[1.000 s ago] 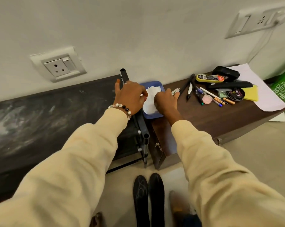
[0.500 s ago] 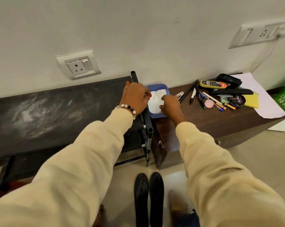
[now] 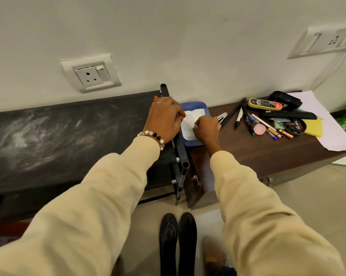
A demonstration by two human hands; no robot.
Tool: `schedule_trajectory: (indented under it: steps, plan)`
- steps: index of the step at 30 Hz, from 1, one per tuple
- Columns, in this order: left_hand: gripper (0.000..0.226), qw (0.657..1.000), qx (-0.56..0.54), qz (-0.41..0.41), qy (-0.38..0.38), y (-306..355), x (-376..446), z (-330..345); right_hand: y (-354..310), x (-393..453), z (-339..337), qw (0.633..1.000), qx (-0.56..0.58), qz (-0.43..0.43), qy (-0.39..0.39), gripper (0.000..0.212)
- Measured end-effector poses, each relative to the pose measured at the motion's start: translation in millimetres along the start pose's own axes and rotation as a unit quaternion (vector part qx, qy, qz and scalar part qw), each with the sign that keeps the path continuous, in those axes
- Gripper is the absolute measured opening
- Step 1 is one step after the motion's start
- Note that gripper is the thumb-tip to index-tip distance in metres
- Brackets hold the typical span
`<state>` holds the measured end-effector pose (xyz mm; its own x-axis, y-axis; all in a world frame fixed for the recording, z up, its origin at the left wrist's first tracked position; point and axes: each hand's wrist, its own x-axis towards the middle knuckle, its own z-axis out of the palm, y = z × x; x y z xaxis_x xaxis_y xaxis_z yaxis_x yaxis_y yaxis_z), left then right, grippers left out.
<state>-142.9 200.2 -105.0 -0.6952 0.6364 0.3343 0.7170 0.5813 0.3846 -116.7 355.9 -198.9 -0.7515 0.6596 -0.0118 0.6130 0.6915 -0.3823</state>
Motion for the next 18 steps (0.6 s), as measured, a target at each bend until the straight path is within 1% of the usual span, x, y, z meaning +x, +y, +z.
schedule_trajectory:
  steps: [2,3,4,5,6,7,8,10,12,13,15,18]
  plan:
    - [0.018,1.0,-0.016,-0.01,0.006,2,-3,-7,1,-4,-7,0.991,0.133,0.025,-0.005,0.013]
    - [0.017,1.0,-0.023,-0.018,0.008,4,-5,-10,0,-8,-14,0.972,0.228,0.053,-0.004,0.01]
    - [0.017,0.999,-0.03,-0.026,0.008,6,-8,-14,-2,-15,-23,0.94,0.329,0.092,-0.006,0.007]
    - [0.016,0.999,-0.036,-0.035,0.007,8,-11,-17,-4,-23,-33,0.896,0.424,0.128,-0.005,0.007]
    - [0.015,0.998,-0.045,-0.047,0.009,11,-14,-20,-5,-33,-44,0.852,0.502,0.149,0.001,0.011]
    - [0.016,0.996,-0.057,-0.061,0.011,16,-19,-24,-6,-45,-56,0.816,0.556,0.155,0.004,0.019]
    - [0.017,0.995,-0.073,-0.073,0.013,21,-26,-28,-6,-58,-68,0.79,0.594,0.15,0.004,0.027]
    - [0.022,0.988,-0.121,-0.092,0.017,34,-39,-36,-6,-87,-91,0.761,0.638,0.115,-0.011,0.044]
    - [0.027,0.969,-0.215,-0.118,0.021,52,-60,-47,-1,-123,-111,0.759,0.645,0.076,-0.038,0.054]
    - [0.029,0.955,-0.265,-0.135,0.017,61,-73,-53,1,-143,-120,0.768,0.636,0.061,-0.048,0.055]
    - [0.031,0.929,-0.331,-0.167,-0.004,77,-99,-63,6,-184,-132,0.794,0.604,0.032,-0.062,0.053]
    - [0.03,0.894,-0.389,-0.215,-0.052,96,-147,-76,13,-245,-139,0.834,0.546,-0.017,-0.084,0.043]
